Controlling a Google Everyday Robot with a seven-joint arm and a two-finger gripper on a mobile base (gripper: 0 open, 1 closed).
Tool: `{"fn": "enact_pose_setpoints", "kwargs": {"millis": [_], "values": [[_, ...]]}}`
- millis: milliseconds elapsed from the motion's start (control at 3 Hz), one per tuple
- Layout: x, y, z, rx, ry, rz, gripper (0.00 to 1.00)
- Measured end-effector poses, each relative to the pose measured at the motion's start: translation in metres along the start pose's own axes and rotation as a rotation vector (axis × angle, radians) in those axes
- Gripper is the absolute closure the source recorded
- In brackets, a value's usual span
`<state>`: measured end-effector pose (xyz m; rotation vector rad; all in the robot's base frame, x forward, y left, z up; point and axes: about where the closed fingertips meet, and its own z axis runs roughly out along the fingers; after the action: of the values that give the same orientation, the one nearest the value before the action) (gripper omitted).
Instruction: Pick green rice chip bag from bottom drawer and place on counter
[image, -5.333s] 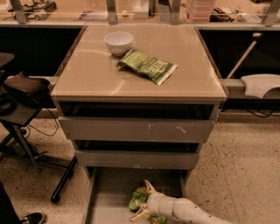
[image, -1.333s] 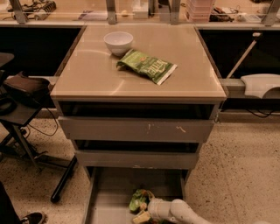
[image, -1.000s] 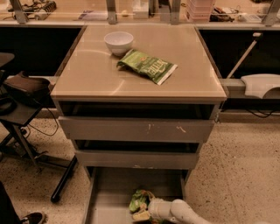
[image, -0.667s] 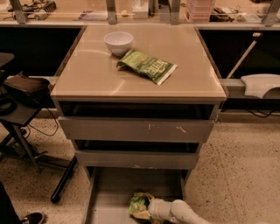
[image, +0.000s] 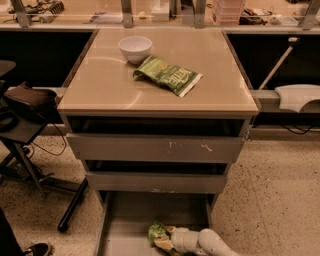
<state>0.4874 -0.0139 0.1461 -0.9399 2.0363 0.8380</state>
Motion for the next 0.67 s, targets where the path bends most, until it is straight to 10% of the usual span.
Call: {"fn": "enact_pose_setpoints", "kwargs": {"millis": [667], "values": [[-0.090, -0.035, -0.114, 0.143, -0.150, 0.002, 1.00]]}}
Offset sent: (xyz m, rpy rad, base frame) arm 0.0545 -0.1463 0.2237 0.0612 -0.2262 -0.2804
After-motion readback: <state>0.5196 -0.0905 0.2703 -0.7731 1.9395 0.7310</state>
